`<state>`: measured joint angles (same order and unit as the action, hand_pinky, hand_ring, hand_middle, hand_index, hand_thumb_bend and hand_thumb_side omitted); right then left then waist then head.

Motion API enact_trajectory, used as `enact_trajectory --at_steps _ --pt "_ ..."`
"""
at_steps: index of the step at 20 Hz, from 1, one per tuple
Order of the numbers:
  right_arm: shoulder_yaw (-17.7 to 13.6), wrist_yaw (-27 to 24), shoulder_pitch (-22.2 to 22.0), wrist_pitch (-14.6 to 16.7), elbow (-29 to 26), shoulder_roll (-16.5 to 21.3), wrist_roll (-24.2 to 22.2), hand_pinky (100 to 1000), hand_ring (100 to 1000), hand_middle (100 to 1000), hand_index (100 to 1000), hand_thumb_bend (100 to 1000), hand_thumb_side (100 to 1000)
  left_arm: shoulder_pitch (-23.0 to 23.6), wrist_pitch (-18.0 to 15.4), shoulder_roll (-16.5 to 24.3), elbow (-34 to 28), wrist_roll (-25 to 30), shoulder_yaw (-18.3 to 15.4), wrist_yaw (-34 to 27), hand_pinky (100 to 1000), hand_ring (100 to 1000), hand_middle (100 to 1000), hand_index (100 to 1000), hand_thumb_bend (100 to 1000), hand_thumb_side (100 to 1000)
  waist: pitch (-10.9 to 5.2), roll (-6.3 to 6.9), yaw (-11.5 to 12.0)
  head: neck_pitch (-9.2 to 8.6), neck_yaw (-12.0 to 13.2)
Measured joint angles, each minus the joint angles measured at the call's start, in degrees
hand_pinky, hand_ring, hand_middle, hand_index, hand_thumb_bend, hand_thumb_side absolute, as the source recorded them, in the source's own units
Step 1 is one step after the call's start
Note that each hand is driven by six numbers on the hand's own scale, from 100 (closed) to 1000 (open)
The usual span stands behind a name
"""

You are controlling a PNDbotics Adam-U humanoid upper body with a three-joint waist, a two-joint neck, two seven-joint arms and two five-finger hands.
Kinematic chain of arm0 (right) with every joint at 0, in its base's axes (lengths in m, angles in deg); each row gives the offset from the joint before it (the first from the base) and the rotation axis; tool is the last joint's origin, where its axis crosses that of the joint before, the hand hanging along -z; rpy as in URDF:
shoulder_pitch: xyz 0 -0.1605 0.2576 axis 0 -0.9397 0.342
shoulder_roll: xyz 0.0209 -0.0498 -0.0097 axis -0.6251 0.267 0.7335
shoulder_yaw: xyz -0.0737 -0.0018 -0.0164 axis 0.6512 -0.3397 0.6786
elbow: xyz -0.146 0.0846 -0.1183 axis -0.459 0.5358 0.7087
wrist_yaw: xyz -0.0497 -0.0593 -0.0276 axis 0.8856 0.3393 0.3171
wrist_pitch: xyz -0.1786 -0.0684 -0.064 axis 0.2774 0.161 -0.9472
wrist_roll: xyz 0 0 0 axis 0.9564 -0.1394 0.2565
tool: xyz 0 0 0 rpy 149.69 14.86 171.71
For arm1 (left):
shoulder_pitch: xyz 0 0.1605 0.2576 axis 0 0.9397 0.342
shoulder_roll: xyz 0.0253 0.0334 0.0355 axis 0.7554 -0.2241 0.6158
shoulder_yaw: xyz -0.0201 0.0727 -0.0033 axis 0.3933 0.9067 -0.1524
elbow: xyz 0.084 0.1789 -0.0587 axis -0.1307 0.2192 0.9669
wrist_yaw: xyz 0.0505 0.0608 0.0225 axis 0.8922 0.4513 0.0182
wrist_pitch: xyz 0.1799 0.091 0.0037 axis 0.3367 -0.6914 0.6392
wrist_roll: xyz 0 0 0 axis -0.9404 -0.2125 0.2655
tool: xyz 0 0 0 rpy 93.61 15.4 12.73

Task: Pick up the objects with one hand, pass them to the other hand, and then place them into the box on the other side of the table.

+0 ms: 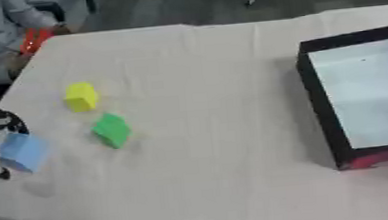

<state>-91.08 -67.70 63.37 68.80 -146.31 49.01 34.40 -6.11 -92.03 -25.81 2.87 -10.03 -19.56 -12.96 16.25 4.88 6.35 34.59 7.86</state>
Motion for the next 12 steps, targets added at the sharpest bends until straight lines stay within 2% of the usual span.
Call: enact_trajectory --at_steps 12 --pt "0.0 0.2 0.0 -0.1 0.0 -0.5 -0.2 1000 1000 969 1000 100 521 -0.3 -1.2 -0.4 1.0 -3.1 -0.2 1.6 826 798 671 670 630 100 0.0 0.0 -0.1 -0.02 0.1"
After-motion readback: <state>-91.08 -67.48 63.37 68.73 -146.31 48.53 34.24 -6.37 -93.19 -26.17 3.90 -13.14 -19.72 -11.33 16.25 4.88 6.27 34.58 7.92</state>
